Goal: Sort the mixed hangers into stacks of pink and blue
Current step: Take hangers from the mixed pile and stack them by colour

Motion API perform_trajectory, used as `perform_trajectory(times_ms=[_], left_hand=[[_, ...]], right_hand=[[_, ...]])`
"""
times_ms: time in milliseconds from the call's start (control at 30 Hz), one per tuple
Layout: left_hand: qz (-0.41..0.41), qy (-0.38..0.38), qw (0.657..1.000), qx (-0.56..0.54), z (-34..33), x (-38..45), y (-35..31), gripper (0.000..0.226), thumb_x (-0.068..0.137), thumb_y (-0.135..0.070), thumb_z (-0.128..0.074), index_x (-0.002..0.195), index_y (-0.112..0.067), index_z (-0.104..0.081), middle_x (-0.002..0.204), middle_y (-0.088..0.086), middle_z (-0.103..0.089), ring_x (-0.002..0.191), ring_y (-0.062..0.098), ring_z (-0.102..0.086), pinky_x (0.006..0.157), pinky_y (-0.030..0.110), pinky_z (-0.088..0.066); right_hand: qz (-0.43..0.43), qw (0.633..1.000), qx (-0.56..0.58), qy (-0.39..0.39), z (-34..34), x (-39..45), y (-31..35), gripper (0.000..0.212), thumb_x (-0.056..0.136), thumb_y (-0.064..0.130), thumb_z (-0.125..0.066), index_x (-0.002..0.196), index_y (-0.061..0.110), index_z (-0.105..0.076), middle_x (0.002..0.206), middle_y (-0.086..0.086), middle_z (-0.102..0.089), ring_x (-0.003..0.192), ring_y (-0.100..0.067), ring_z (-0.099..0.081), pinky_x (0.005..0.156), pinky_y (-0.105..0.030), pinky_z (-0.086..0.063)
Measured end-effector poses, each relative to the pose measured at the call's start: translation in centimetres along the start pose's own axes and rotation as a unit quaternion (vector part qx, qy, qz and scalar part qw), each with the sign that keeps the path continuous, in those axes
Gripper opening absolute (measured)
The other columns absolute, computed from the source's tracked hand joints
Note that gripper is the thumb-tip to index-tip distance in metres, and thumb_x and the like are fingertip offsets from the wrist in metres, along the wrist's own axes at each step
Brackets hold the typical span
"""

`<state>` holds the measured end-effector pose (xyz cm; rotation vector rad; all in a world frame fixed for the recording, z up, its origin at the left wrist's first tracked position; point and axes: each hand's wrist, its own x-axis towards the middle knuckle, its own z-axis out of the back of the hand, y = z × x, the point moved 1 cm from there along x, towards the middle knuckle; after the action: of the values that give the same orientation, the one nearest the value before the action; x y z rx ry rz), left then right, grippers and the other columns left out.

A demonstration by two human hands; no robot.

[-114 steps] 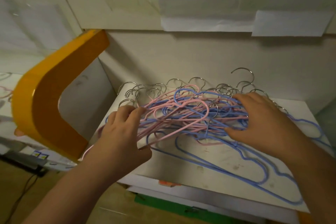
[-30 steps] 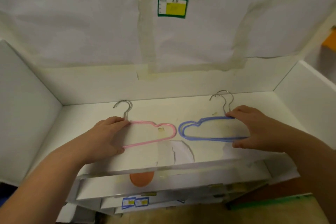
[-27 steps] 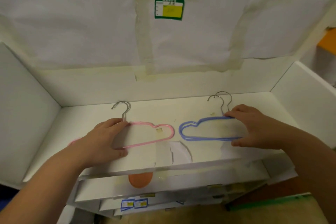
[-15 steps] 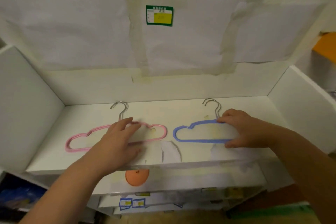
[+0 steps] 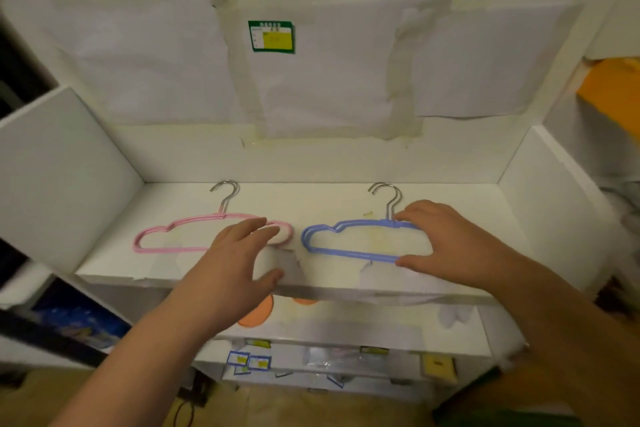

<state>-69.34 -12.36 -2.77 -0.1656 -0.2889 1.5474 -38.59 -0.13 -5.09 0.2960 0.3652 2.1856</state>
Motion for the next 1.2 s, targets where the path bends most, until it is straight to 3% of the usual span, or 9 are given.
perform_trajectory(times_ms=[133, 367, 467, 533, 667, 867, 1000, 1200], left_hand=[[0.022, -0.045, 0.999, -0.002, 0.7, -1.3, -3.6, 0.061, 0.087, -0.042, -0.062, 0.143, -0.031, -0.040, 0.149, -0.012, -0.036, 0.137, 0.009, -0.029, 0.109, 0.022, -0.023], [0.010, -0.076, 0.997, 0.015, 1.7, -3.5, -8.5, 0.061, 0.086, -0.045, -0.057, 0.143, -0.029, -0.040, 0.146, -0.010, -0.040, 0.132, 0.014, -0.038, 0.105, 0.032, -0.037], [-0.033, -0.091, 0.993, 0.065, 2.1, -4.1, -9.9, 0.058, 0.084, -0.040, -0.060, 0.137, -0.021, -0.049, 0.136, -0.002, -0.052, 0.121, 0.023, -0.050, 0.095, 0.038, -0.045], [-0.053, -0.099, 0.992, 0.053, 2.3, -4.7, -11.1, 0.055, 0.083, -0.038, -0.061, 0.135, -0.021, -0.052, 0.132, -0.002, -0.055, 0.117, 0.024, -0.052, 0.091, 0.040, -0.047], [-0.111, -0.075, 0.991, -0.004, 0.7, -5.8, -13.9, 0.055, 0.085, -0.040, -0.060, 0.137, -0.025, -0.048, 0.134, -0.005, -0.052, 0.121, 0.022, -0.048, 0.092, 0.039, -0.045], [-0.200, -0.028, 0.977, -0.064, -1.8, -7.6, -20.5, 0.056, 0.087, -0.042, -0.057, 0.140, -0.028, -0.045, 0.137, -0.005, -0.051, 0.124, 0.019, -0.046, 0.096, 0.035, -0.042], [-0.267, -0.015, 0.961, -0.070, -2.4, -8.7, -26.4, 0.057, 0.088, -0.045, -0.054, 0.142, -0.030, -0.040, 0.140, -0.006, -0.048, 0.127, 0.017, -0.044, 0.101, 0.034, -0.040], [-0.319, -0.011, 0.945, -0.069, -4.2, -9.7, -35.4, 0.055, 0.087, -0.050, -0.052, 0.139, -0.033, -0.043, 0.134, -0.010, -0.050, 0.120, 0.014, -0.048, 0.097, 0.031, -0.042]], right_hand=[[-0.018, 0.997, 0.026, -0.071, 2.2, -3.2, 0.8, 0.057, 0.080, 0.050, -0.068, 0.131, 0.030, -0.051, 0.122, 0.015, -0.050, 0.111, -0.005, -0.048, 0.096, -0.026, -0.042], [-0.067, 0.988, 0.017, -0.138, 4.5, -10.5, 2.4, 0.046, 0.083, 0.045, -0.066, 0.124, 0.028, -0.055, 0.112, 0.012, -0.053, 0.101, -0.008, -0.051, 0.089, -0.026, -0.045], [-0.114, 0.979, -0.019, -0.170, 5.4, -14.0, 3.4, 0.045, 0.083, 0.043, -0.066, 0.124, 0.027, -0.055, 0.116, 0.011, -0.053, 0.107, -0.009, -0.050, 0.089, -0.021, -0.037], [-0.140, 0.971, -0.039, -0.189, 5.8, -16.6, 4.0, 0.047, 0.082, 0.043, -0.067, 0.124, 0.024, -0.057, 0.116, 0.008, -0.055, 0.107, -0.011, -0.052, 0.090, -0.023, -0.041], [-0.212, 0.959, -0.059, -0.178, 6.2, -22.8, 4.9, 0.054, 0.080, 0.054, -0.056, 0.126, 0.027, -0.054, 0.117, 0.012, -0.054, 0.107, -0.007, -0.050, 0.089, -0.027, -0.046], [-0.307, 0.928, -0.092, -0.189, 8.0, -32.6, 6.1, 0.049, 0.085, 0.048, -0.063, 0.129, 0.032, -0.050, 0.123, 0.013, -0.051, 0.109, -0.005, -0.046, 0.089, -0.025, -0.042], [-0.358, 0.904, -0.105, -0.208, 9.5, -37.9, 5.1, 0.053, 0.085, 0.051, -0.061, 0.133, 0.032, -0.048, 0.132, 0.010, -0.048, 0.121, -0.011, -0.045, 0.096, -0.029, -0.043], [-0.384, 0.884, -0.103, -0.247, 12.2, -44.2, 0.1, 0.052, 0.083, 0.053, -0.062, 0.130, 0.035, -0.049, 0.121, 0.018, -0.046, 0.108, -0.005, -0.047, 0.087, -0.028, -0.051]])
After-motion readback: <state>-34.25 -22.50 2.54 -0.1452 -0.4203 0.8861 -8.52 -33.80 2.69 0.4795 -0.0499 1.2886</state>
